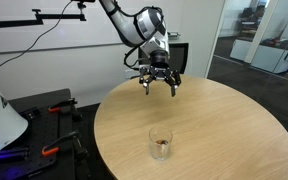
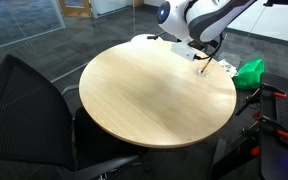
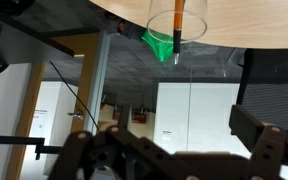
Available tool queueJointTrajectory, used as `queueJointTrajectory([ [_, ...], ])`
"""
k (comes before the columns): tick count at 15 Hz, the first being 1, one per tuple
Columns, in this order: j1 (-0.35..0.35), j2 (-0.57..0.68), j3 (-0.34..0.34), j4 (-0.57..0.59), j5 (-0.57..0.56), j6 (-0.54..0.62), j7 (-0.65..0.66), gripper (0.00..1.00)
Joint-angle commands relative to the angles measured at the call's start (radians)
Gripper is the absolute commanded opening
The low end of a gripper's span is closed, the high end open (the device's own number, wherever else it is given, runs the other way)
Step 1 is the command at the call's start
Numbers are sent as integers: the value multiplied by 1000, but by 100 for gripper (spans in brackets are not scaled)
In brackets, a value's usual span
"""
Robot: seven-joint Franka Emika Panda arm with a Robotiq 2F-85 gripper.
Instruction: Take the pen out of the glass
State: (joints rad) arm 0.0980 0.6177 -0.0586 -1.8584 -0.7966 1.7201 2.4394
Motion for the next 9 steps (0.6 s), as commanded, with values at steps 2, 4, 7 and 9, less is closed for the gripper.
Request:
queueJointTrajectory([
  [2, -32, 17, -27, -26, -14, 89, 9, 100],
  [4, -43, 15, -41, -45, -13, 106, 6, 100],
  [7, -39, 35, -45, -25, -1, 81, -2, 100],
  [9, -42, 35, -47, -29, -1, 83, -2, 100],
])
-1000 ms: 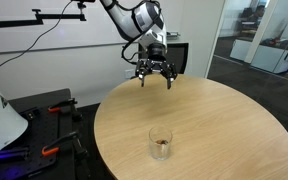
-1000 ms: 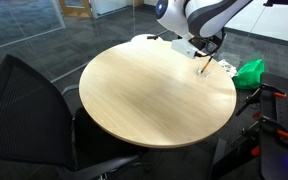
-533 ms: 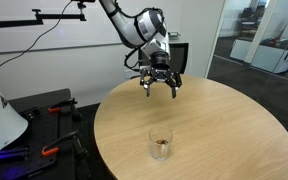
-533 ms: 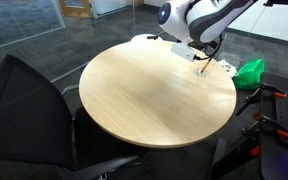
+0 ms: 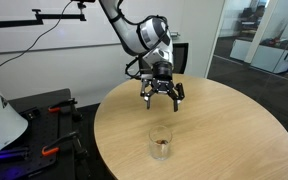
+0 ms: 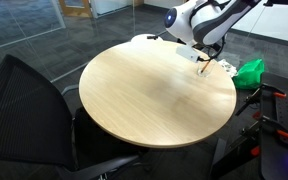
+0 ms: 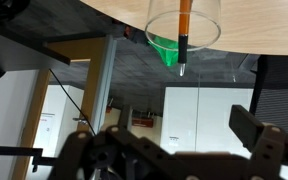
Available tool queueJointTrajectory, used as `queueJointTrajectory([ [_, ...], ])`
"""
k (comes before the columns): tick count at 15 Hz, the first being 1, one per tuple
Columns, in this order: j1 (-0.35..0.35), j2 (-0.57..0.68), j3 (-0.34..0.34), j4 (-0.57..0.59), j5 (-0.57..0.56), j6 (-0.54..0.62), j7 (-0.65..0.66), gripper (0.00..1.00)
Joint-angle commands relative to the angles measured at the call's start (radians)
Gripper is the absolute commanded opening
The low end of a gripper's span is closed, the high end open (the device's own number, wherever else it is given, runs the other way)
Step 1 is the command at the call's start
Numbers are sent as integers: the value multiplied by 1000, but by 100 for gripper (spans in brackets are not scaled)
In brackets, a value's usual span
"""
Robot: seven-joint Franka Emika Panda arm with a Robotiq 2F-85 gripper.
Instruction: Take the pen out of the glass
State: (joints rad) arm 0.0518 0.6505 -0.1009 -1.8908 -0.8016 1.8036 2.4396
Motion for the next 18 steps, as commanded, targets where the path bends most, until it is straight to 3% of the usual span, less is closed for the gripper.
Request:
queueJointTrajectory([
  [1, 5, 2, -4, 3, 4, -1, -3, 100],
  [9, -1, 31, -12, 29, 28, 2, 104, 100],
  [16, -66, 51, -29, 17, 63, 101, 59, 100],
  [18, -82, 56, -38, 15, 72, 133, 52, 94],
])
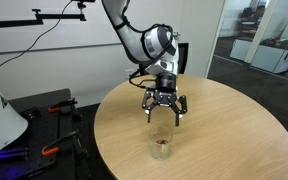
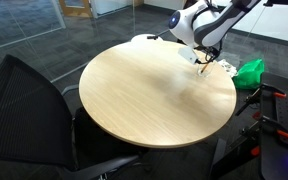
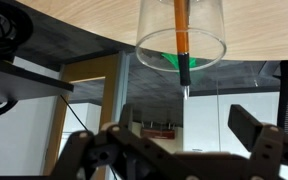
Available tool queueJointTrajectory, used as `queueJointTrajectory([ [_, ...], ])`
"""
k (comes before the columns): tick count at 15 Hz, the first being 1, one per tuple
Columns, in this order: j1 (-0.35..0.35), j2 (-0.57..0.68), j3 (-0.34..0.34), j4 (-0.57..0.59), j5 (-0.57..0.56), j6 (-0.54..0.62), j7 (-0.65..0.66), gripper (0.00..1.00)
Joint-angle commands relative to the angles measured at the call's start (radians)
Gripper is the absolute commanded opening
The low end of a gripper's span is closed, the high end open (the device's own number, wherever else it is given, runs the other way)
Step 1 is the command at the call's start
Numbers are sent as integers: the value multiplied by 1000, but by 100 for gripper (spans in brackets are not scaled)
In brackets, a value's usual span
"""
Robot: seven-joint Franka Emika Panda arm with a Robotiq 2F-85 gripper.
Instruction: Take the pen out of the glass
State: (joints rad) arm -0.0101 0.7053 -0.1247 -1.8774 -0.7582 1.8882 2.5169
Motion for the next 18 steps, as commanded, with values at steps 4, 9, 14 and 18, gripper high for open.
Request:
queueJointTrajectory([
  [4, -37, 8, -29, -1, 50, 75, -30, 82],
  [9, -36, 18, -43, -1, 70, 84, -32, 67],
  [14, -38, 20, -49, -8, 80, 90, -33, 54],
  [18, -43, 18, -57, -17, 89, 97, -32, 49],
])
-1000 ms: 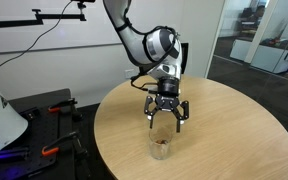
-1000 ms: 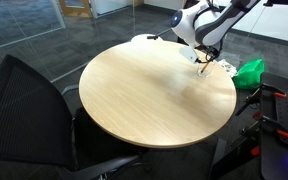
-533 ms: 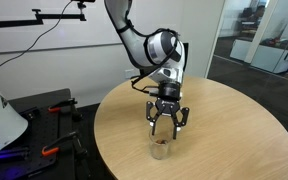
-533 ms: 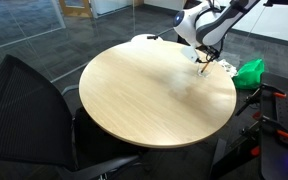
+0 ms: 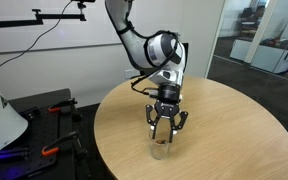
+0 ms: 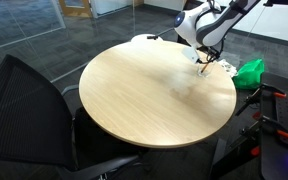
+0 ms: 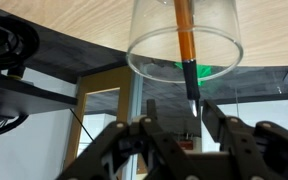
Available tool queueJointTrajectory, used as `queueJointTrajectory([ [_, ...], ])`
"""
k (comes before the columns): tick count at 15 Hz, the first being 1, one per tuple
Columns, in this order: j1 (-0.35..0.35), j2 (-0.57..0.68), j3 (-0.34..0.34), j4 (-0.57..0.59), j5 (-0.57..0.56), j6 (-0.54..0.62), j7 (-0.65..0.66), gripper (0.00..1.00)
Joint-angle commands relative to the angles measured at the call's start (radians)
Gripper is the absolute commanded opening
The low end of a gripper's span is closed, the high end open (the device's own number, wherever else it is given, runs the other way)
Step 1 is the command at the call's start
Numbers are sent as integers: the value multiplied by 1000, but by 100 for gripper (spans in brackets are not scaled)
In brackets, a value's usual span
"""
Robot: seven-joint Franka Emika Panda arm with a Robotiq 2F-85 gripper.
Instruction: Take the pen out of the glass
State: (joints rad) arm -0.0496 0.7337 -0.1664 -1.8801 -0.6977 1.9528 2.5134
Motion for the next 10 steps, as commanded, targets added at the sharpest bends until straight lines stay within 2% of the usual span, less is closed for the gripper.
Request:
queueJointTrajectory([
  [1, -4, -11, -18, -16, 33, 34, -28, 48],
  [3, -6, -11, -22, -18, 40, 37, -28, 44],
  [8, -3, -13, -29, -21, 41, 42, -22, 4],
  [10, -1, -14, -29, -22, 40, 43, -20, 0],
])
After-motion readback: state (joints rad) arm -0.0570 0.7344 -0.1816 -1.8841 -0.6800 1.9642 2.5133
